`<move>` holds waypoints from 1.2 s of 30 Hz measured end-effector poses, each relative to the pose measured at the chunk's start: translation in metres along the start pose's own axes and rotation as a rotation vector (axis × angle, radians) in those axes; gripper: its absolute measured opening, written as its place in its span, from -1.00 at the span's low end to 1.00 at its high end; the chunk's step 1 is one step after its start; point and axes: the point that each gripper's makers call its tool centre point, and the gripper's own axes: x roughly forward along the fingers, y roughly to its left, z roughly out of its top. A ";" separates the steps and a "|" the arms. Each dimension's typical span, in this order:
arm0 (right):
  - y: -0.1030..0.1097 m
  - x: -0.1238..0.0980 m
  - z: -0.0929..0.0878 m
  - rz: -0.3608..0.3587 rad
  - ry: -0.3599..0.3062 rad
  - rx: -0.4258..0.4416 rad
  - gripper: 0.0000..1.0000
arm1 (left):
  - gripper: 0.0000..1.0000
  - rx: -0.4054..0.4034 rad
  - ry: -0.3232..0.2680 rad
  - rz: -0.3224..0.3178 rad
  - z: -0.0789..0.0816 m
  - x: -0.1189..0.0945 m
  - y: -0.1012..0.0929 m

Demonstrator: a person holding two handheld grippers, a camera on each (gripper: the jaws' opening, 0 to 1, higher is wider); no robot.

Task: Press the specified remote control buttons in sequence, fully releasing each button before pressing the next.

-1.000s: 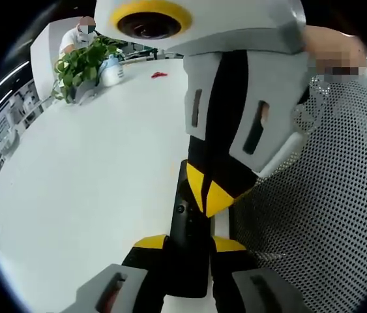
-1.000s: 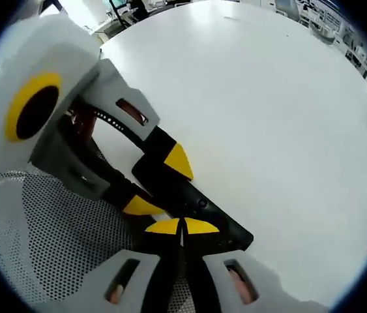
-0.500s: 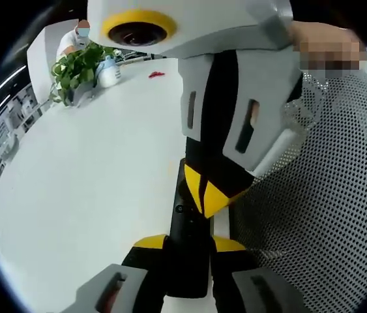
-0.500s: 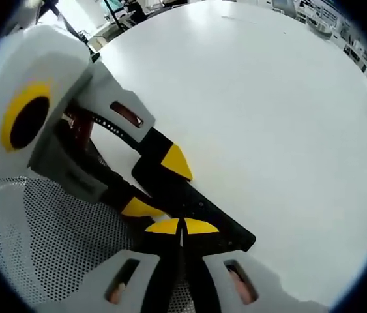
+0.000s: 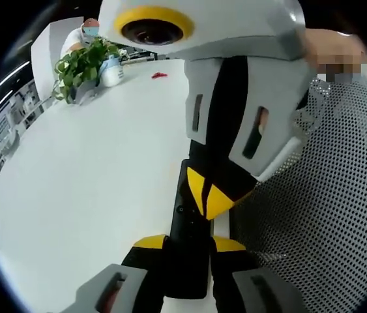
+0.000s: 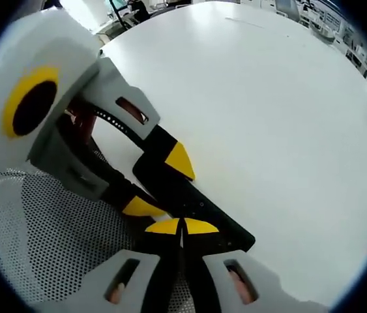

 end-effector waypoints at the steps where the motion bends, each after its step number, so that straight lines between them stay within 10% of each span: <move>1: 0.000 0.000 0.000 -0.004 0.003 -0.005 -1.00 | -0.50 0.007 0.001 0.001 0.000 0.000 0.000; 36: -0.002 0.000 -0.002 0.027 0.013 0.059 -1.00 | -0.50 -0.012 -0.012 -0.003 0.000 0.001 0.001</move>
